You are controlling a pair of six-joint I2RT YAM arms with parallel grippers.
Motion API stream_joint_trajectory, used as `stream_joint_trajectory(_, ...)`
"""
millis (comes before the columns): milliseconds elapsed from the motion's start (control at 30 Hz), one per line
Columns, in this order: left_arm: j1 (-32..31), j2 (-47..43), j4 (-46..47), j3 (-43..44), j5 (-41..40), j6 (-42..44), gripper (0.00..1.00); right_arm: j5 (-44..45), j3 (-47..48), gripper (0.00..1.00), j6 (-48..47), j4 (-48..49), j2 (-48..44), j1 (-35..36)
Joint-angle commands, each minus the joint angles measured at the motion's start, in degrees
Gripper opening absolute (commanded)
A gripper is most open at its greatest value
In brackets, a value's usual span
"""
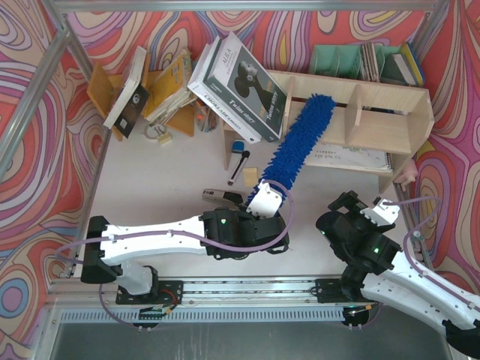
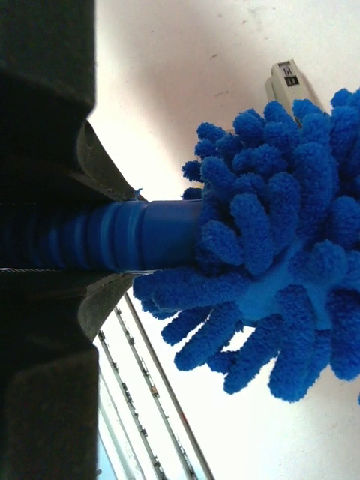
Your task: Dust the bookshelf with a duster
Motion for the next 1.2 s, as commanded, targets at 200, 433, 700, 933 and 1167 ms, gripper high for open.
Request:
stream_joint_trajectory(200, 0.2, 5.1, 3.9, 5.5, 4.7, 6.4, 0.00, 1.7, -0.5, 0.99, 1.1, -0.1, -0.3, -0.4)
stream_joint_trajectory(433, 0.2, 4.5, 2.0, 5.5, 3.8, 4.5, 0.00, 1.6, -0.5, 0.99, 1.2, -0.2, -0.4, -0.4)
stream_joint_trajectory(700, 0.3, 1.2, -6.0, 3.1, -1.9, -1.3, 0.00, 1.5, -0.5, 0.99, 1.2, 0.0, -0.2, -0.4)
stream_joint_trajectory(933, 0.5, -0.1, -11.3, 3.5, -5.8, -4.9, 0.00, 1.4, -0.5, 0.99, 1.5, -0.3, -0.3, -0.4)
stream_joint_trajectory(1167, 0.6, 2.0, -6.0, 5.3, -4.8, -2.0, 0.00, 1.3, -0.5, 0.99, 1.5, -0.2, -0.3, -0.4)
